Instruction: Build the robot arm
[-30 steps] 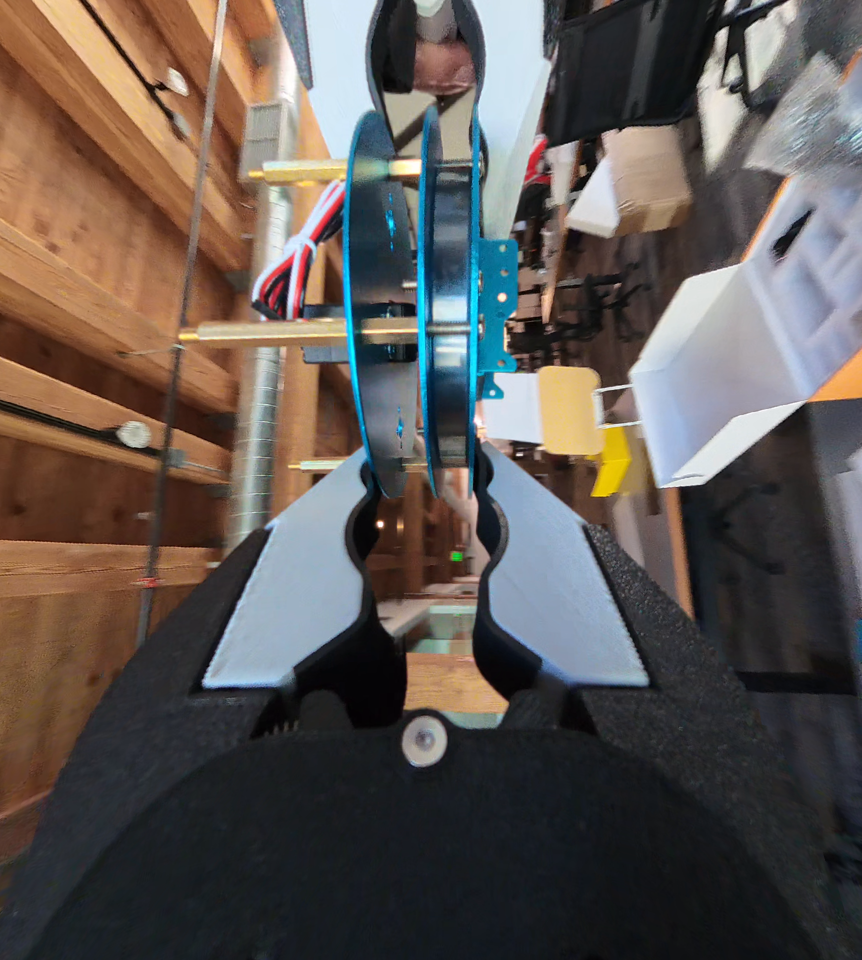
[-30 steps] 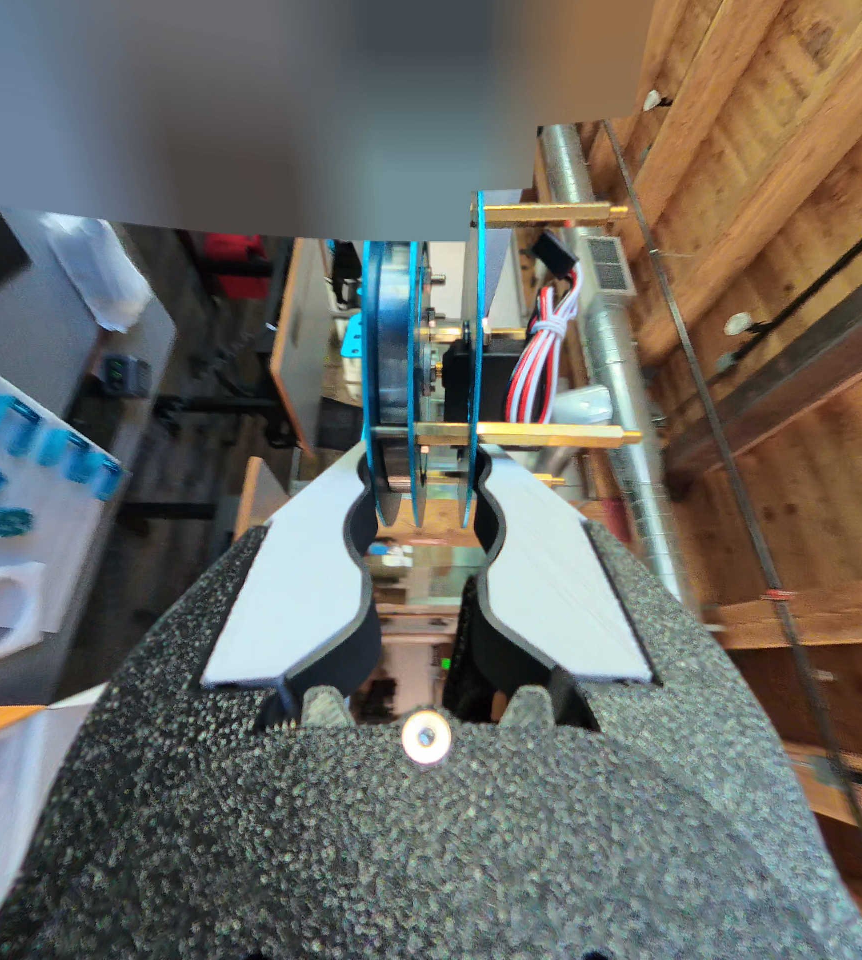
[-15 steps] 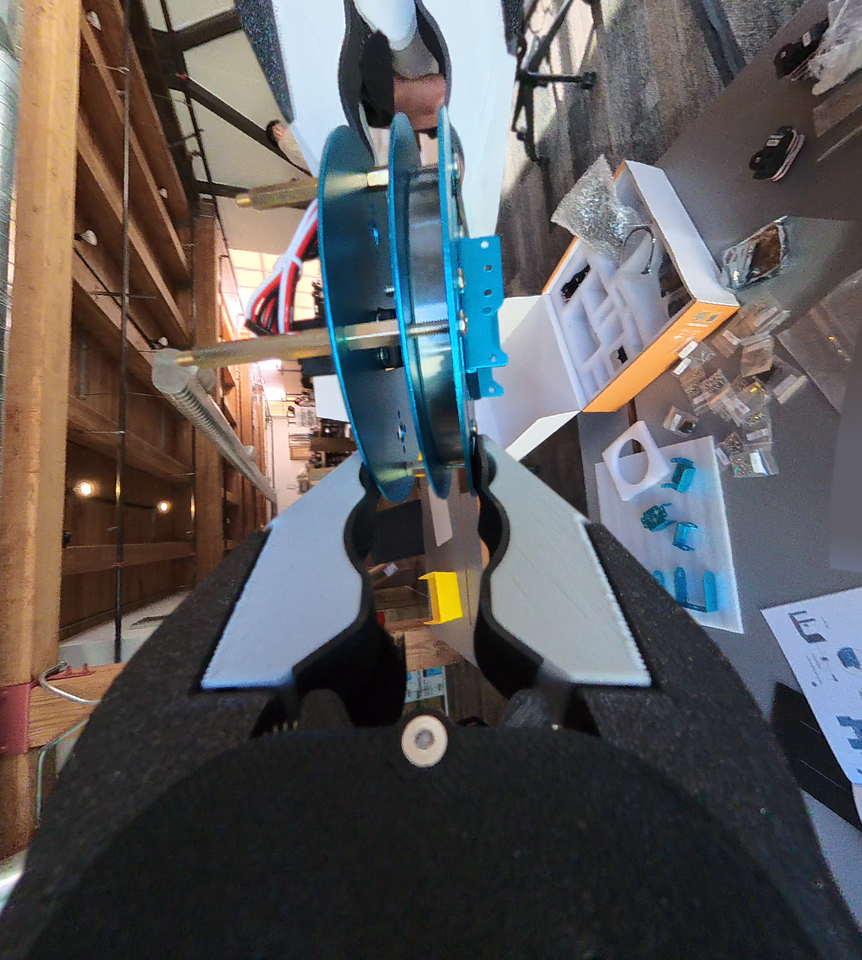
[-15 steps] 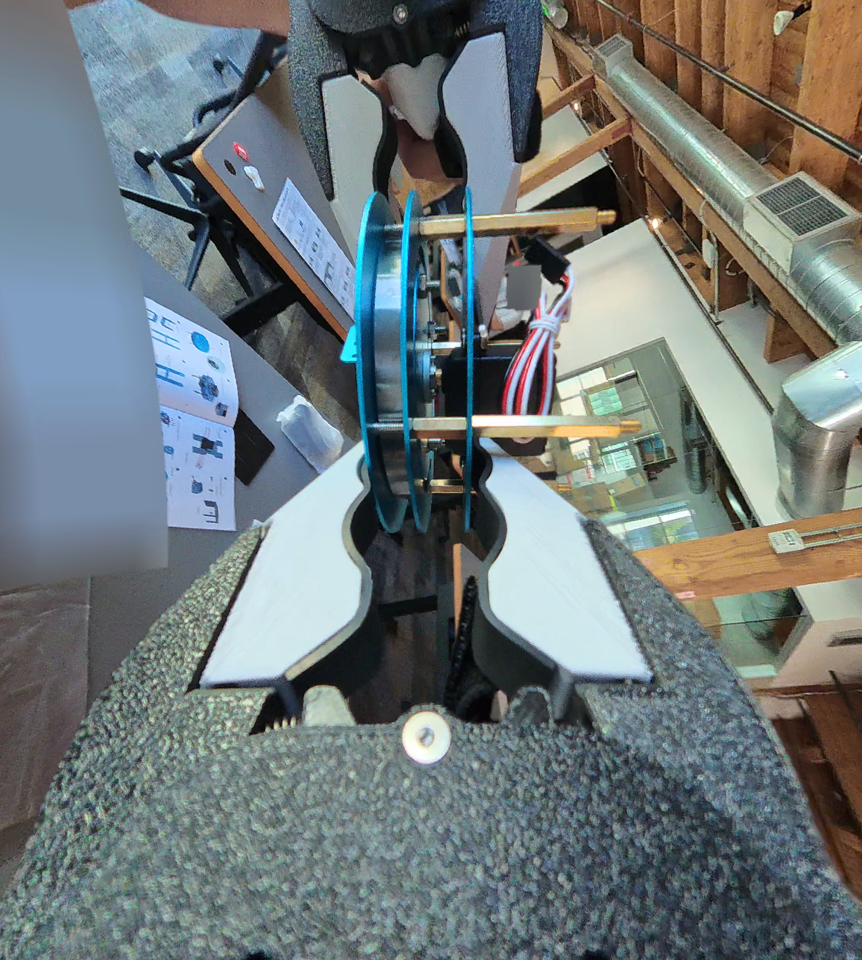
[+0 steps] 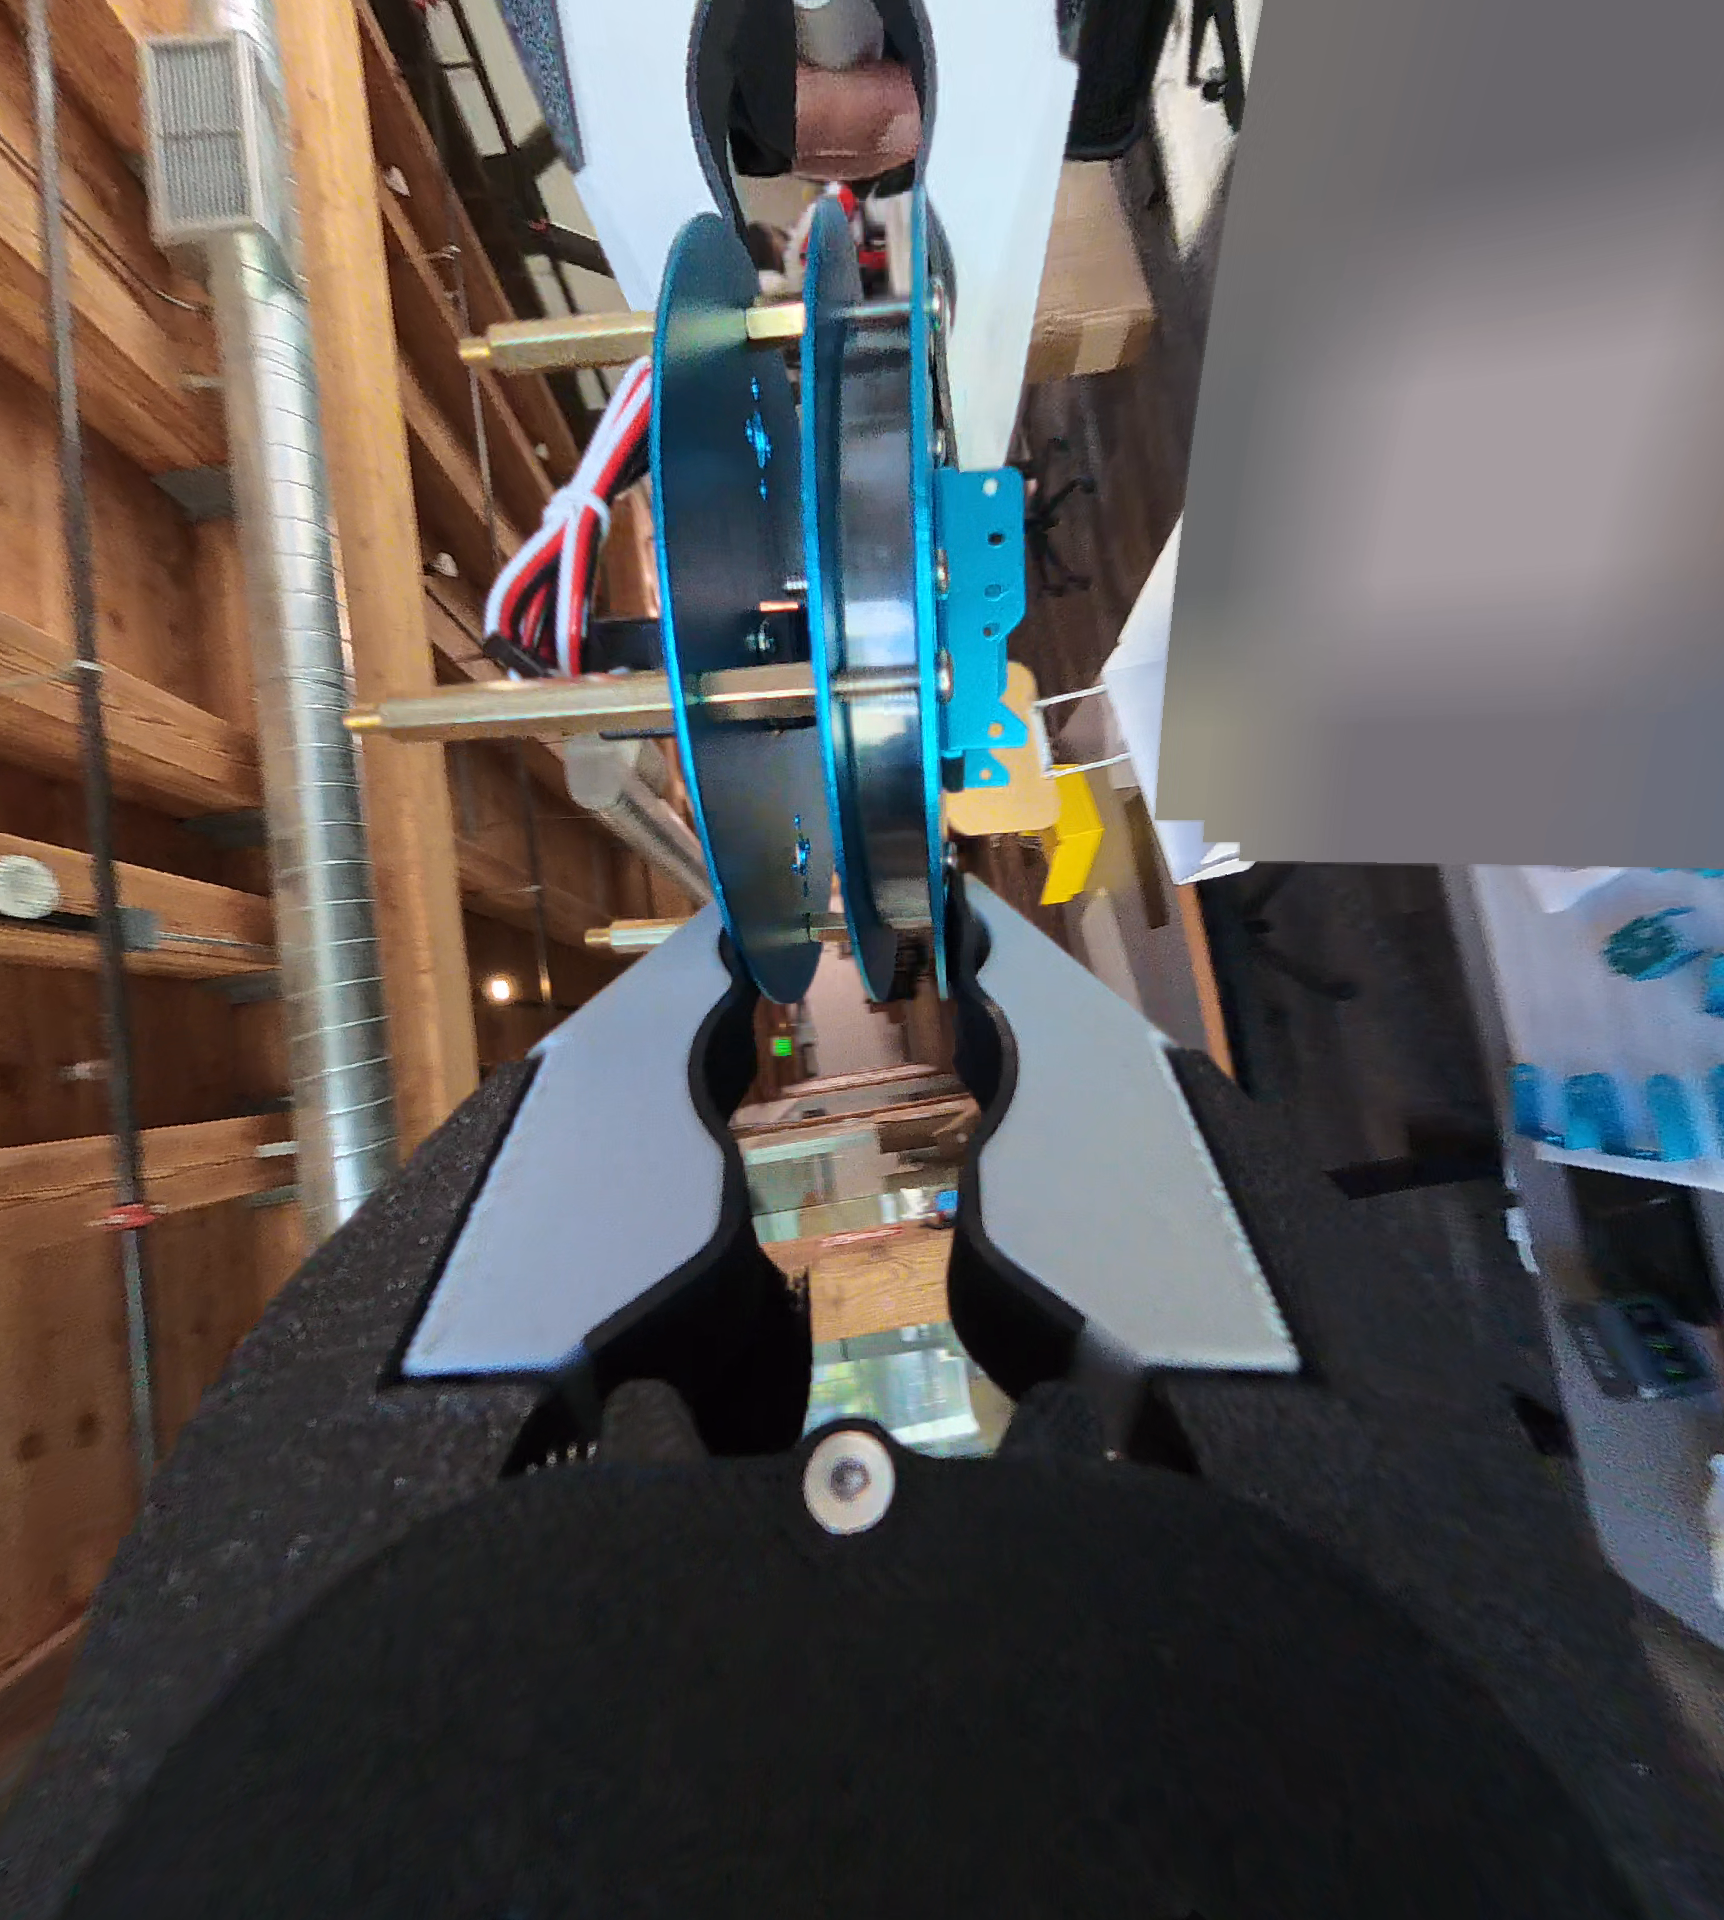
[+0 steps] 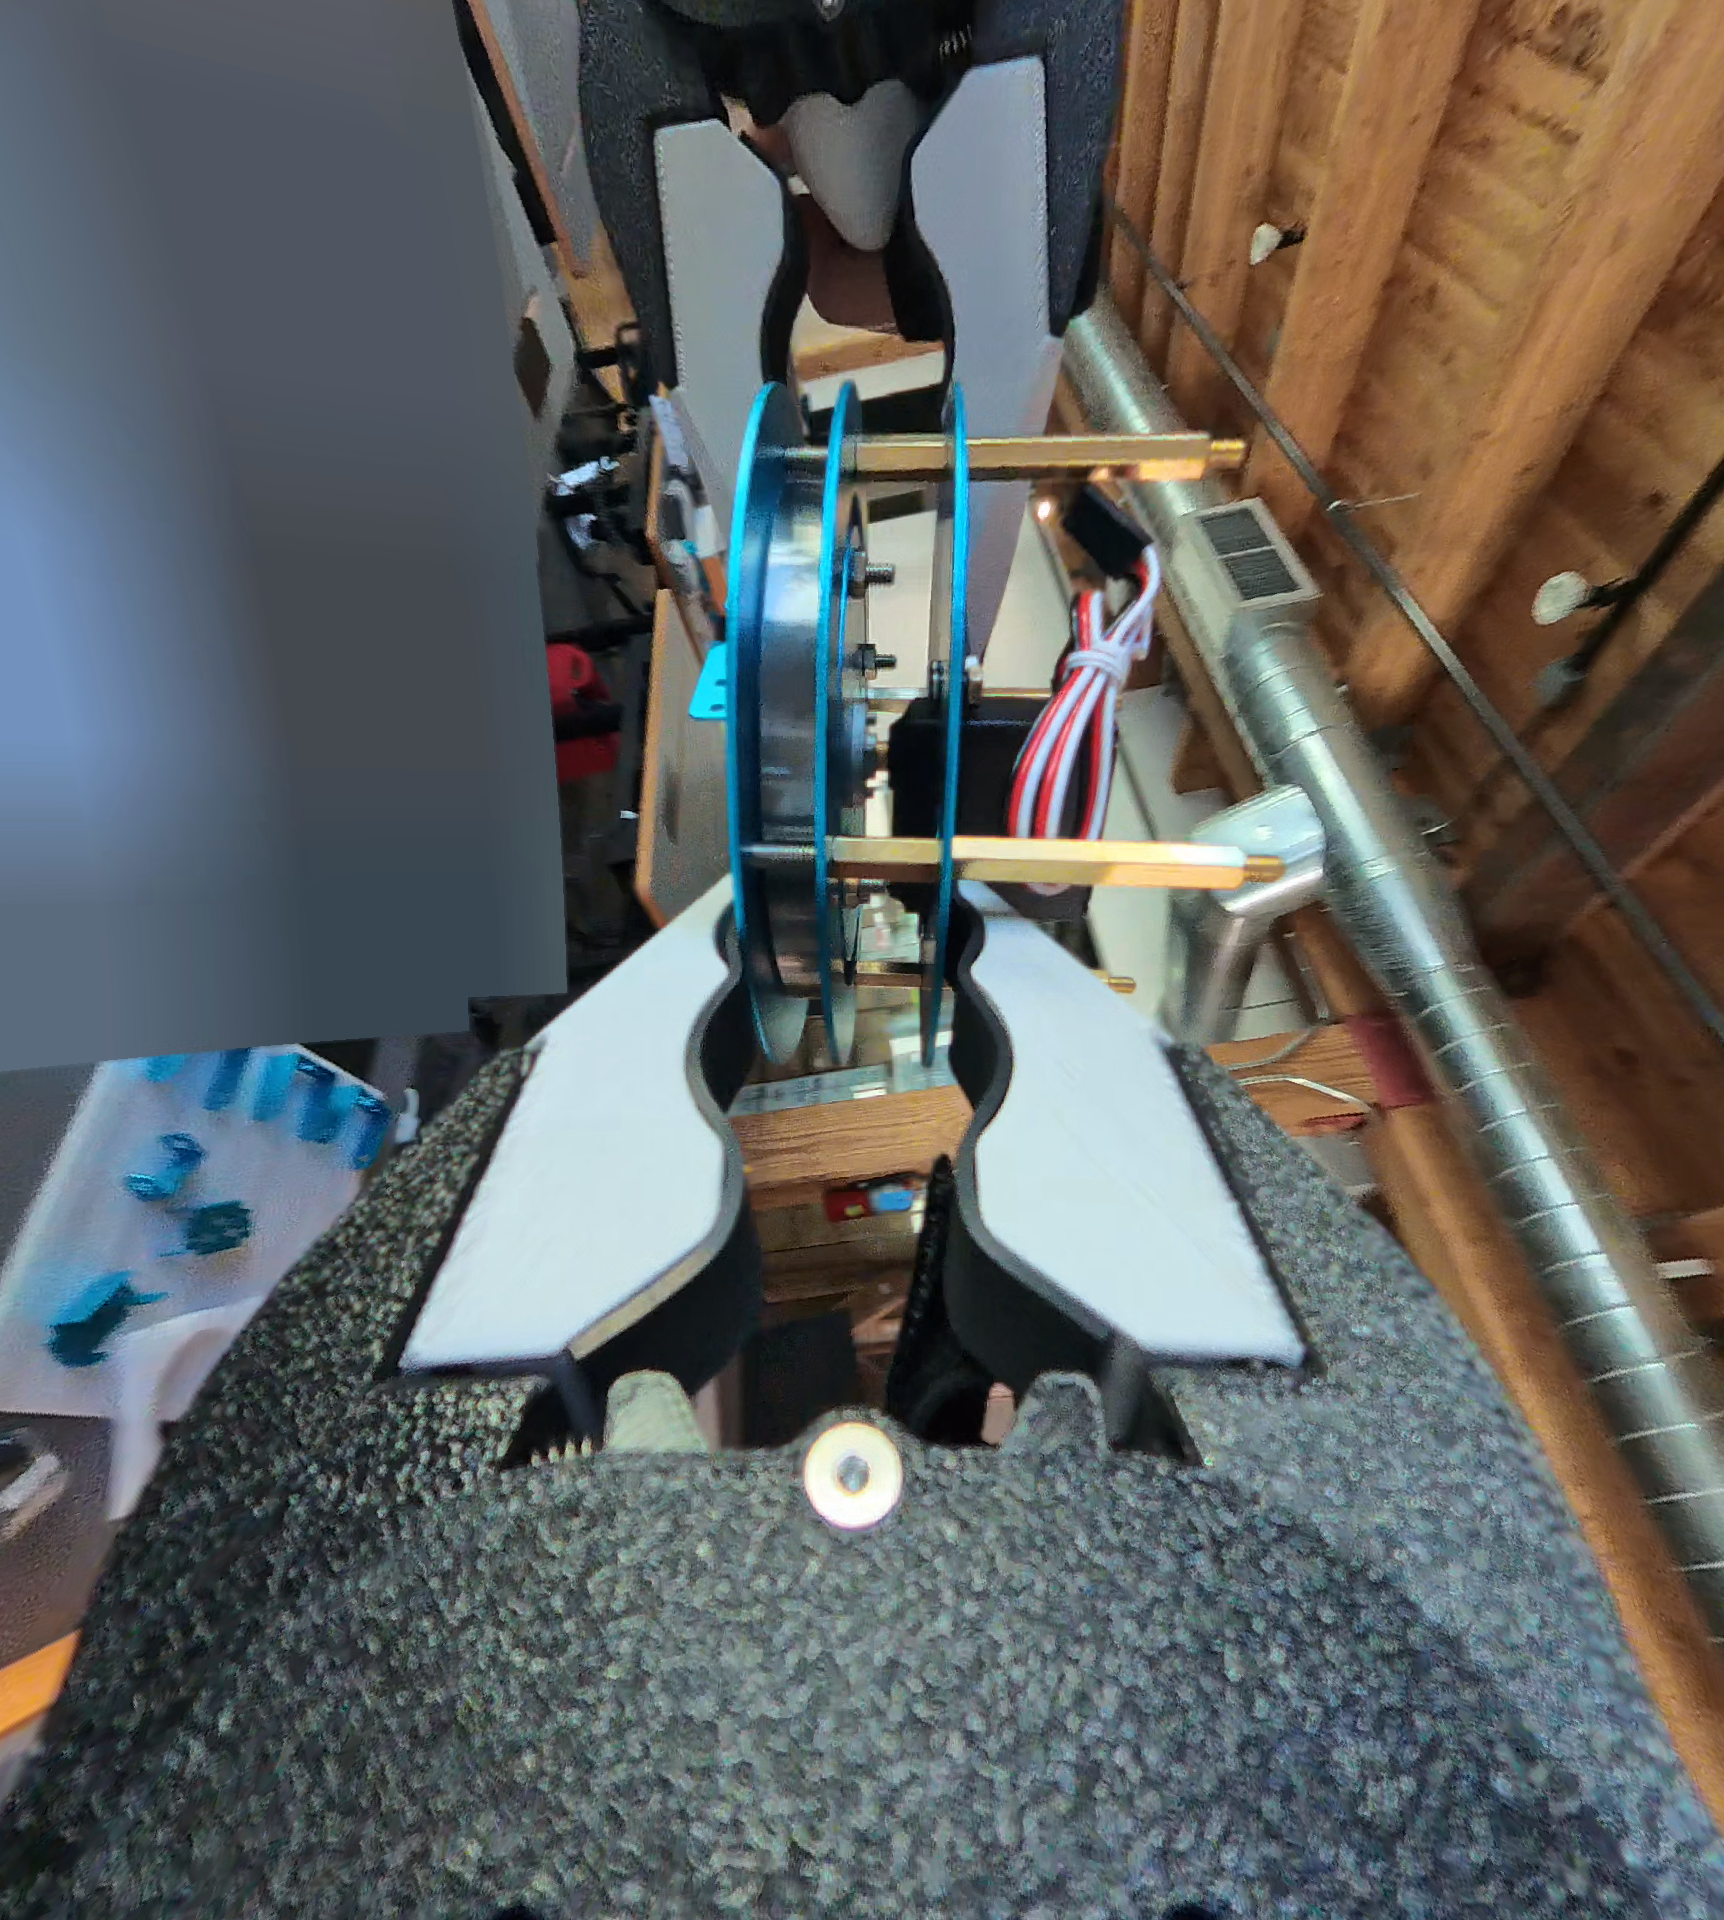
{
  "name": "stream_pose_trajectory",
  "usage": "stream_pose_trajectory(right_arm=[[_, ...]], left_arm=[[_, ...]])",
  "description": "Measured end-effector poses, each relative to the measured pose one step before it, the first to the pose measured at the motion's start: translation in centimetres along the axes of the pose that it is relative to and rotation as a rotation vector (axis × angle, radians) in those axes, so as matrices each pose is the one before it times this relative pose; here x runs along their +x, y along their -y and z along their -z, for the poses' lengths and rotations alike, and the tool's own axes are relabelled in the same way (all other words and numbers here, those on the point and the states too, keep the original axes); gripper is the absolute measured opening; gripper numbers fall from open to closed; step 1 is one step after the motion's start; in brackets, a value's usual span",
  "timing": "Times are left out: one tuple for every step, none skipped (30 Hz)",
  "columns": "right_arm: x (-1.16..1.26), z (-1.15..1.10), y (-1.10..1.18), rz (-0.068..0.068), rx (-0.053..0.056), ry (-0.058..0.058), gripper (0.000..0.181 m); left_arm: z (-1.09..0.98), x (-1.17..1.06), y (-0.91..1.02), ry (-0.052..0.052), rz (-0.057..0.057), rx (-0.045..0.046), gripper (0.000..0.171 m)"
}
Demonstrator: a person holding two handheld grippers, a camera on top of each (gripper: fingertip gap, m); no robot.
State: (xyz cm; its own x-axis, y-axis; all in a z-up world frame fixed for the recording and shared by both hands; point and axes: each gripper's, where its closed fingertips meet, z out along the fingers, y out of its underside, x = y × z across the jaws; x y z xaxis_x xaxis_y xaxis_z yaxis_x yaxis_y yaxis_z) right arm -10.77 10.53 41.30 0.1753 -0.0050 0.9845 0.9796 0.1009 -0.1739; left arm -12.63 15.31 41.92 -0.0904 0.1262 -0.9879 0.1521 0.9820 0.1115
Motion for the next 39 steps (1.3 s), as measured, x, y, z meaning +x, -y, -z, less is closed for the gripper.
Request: stream_pose_trajectory(right_arm=[[0.157, 0.102, 0.137, 0.0145, 0.0087, -0.0134, 0.032], [0.169, 0.109, 0.133, 0.0064, 0.0108, -0.0074, 0.032], [0.163, 0.112, 0.161, 0.0172, 0.0126, -0.0124, 0.032], [0.221, 0.155, 0.23, 0.0172, 0.0155, -0.0185, 0.032], [0.302, 0.209, 0.297, 0.0195, 0.0145, -0.0253, 0.032], [0.328, 0.239, 0.306, 0.0367, 0.0099, -0.0328, 0.032], [0.217, 0.232, 0.288, 0.0398, 0.0028, -0.0267, 0.032], [0.135, 0.223, 0.303, 0.0285, -0.0005, -0.0171, 0.032], [0.068, 0.176, 0.264, 0.0069, 0.0009, -0.0039, 0.032], [0.056, 0.154, 0.232, -0.0005, 0.0043, 0.0014, 0.032], [0.048, 0.094, 0.145, 0.0055, 0.0025, 0.001, 0.032], [0.005, 0.013, 0.057, 0.001, -0.0017, 0.0025, 0.032], [-0.005, -0.055, -0.002, -0.007, -0.005, 0.0074, 0.033], [-0.023, -0.052, -0.043, -0.0082, -0.0065, 0.0094, 0.032], [-0.025, -0.029, -0.045, -0.009, -0.005, 0.0103, 0.033], [-0.042, -0.006, -0.028, -0.0133, -0.003, 0.0133, 0.032], [-0.046, -0.019, -0.045, -0.0188, -0.0031, 0.0165, 0.032], [-0.083, 0.017, -0.008, -0.0261, -0.0011, 0.0203, 0.032], [-0.049, 0.023, -0.01, -0.0228, -0.0003, 0.0175, 0.032], [-0.035, 0.034, -0.022, -0.017, -0.0016, 0.0128, 0.032], [0.026, 0.022, -0.024, -0.0119, -0.0021, 0.0066, 0.032], [0.027, 0.03, -0.034, -0.0121, -0.001, 0.0074, 0.032], [-0.068, 0.043, -0.017, -0.021, -0.0022, 0.0189, 0.032], [-0.086, 0.024, -0.028, -0.0245, -0.0023, 0.0214, 0.031], [-0.077, 0.021, -0.041, -0.0271, -0.0034, 0.0216, 0.032], [-0.067, 0.001, -0.062, -0.0259, -0.003, 0.0206, 0.032], [-0.01, -0.05, -0.121, -0.0206, -0.0025, 0.0147, 0.032], [-0.024, -0.066, -0.109, -0.032, -0.0036, 0.0218, 0.032], [-0.025, -0.005, -0.042, -0.0377, 0.0027, 0.0242, 0.032], [0.061, 0.014, -0.049, -0.0162, 0.0046, 0.0103, 0.032], [0.049, 0.01, -0.029, -0.001, -0.0009, 0.0017, 0.032], [0.033, 0.015, -0.009, 0.0017, -0.0048, -0.0021, 0.032], [0.028, 0.02, 0.006, 0.0082, -0.005, -0.0064, 0.032], [-0.012, 0.035, 0.038, 0.0088, -0.0033, -0.0051, 0.032], [-0.03, 0.04, 0.055, 0.0053, 0.0, -0.0035, 0.032], [-0.027, 0.044, 0.043, 0.007, 0.001, -0.0045, 0.032], [-0.023, 0.028, 0.038, 0.0148, -0.0015, -0.008, 0.032], [-0.005, 0.03, 0.036, 0.0207, -0.0027, -0.0117, 0.032], [-0.004, 0.018, 0.055, 0.0151, -0.0028, -0.0095, 0.032]], left_arm=[[0.12, -0.207, 0.138, 0.0179, -0.0207, -0.00464, 0.034], [0.136, -0.218, 0.148, 0.0109, -0.019, -0.00999, 0.034], [0.172, -0.235, 0.173, 0.0048, -0.0172, -0.01216, 0.034], [0.217, -0.31, 0.218, 0.0068, -0.0212, -0.01133, 0.034], [0.244, -0.409, 0.247, 0.0181, -0.0314, -0.01088, 0.034], [0.26, -0.466, 0.28, 0.0276, -0.0381, -0.0112, 0.034], [0.252, -0.395, 0.295, 0.0254, -0.0352, -0.01031, 0.034], [0.226, -0.263, 0.27, 0.0192, -0.0266, -0.00615, 0.034], [0.206, -0.155, 0.24, 0.0108, -0.0145, -0.00109, 0.034], [0.195, -0.091, 0.22, 0.006, -0.005, 0.002, 0.034], [0.138, -0.056, 0.16, 0.0031, 0.0004, 0.00149, 0.034], [0.089, -0.017, 0.066, -0.0003, 0.0014, -0.00269, 0.034], [0.038, 0.019, -0.026, -0.0037, 0.0004, -0.0048, 0.034], [-0.013, 0.047, -0.055, -0.0064, 0.0054, -0.00323, 0.034], [-0.034, 0.064, -0.043, -0.0074, 0.0102, -0.00017, 0.034], [-0.038, 0.088, -0.022, -0.009, 0.0114, 0.00206, 0.034], [-0.036, 0.109, -0.016, -0.0131, 0.0163, 0.00316, 0.034], [-0.041, 0.125, 0.013, -0.0184, 0.0229, 0.00549, 0.034], [-0.034, 0.12, 0.024, -0.0182, 0.0207, 0.00696, 0.034], [-0.054, 0.074, 0.01, -0.0153, 0.017, 0.00622, 0.034], [-0.065, 0.019, 0.013, -0.0103, 0.0142, 0.00498, 0.034], [-0.056, 0.005, 0.004, -0.0081, 0.0116, 0.00565, 0.034], [-0.065, 0.097, 0.029, -0.0163, 0.0197, 0.00829, 0.034], [-0.068, 0.155, 0.031, -0.0201, 0.024, 0.01043, 0.034], [-0.092, 0.149, 0.003, -0.0184, 0.0221, 0.01073, 0.034], [-0.097, 0.145, -0.027, -0.0174, 0.0224, 0.00963, 0.034], [-0.118, 0.098, -0.063, -0.0139, 0.0184, 0.00685, 0.034], [-0.117, 0.109, -0.099, -0.0136, 0.0145, 0.00321, 0.035], [-0.094, 0.098, -0.056, -0.0135, 0.0147, 0.00446, 0.035], [-0.066, 0.028, 0.007, -0.0075, 0.0134, 0.0068, 0.035], [-0.048, -0.033, 0.008, -0.0032, 0.0093, 0.00443, 0.035], [-0.046, -0.038, -0.028, 0.0009, 0.0001, 0.00076, 0.035], [-0.023, -0.054, -0.014, 0.0046, -0.0064, -0.00099, 0.035], [0.009, -0.028, 0.019, 0.0038, -0.0052, -0.00048, 0.035], [0.025, 0.001, 0.055, 0.0033, -0.0039, 0.00099, 0.035], [0.045, 0.005, 0.062, 0.0059, -0.0072, 0.0008, 0.035], [0.05, -0.013, 0.06, 0.0098, -0.0113, -0.00192, 0.034], [0.038, -0.035, 0.041, 0.0125, -0.014, -0.00349, 0.035], [0.052, -0.034, 0.028, 0.0126, -0.0154, -0.00345, 0.035]])
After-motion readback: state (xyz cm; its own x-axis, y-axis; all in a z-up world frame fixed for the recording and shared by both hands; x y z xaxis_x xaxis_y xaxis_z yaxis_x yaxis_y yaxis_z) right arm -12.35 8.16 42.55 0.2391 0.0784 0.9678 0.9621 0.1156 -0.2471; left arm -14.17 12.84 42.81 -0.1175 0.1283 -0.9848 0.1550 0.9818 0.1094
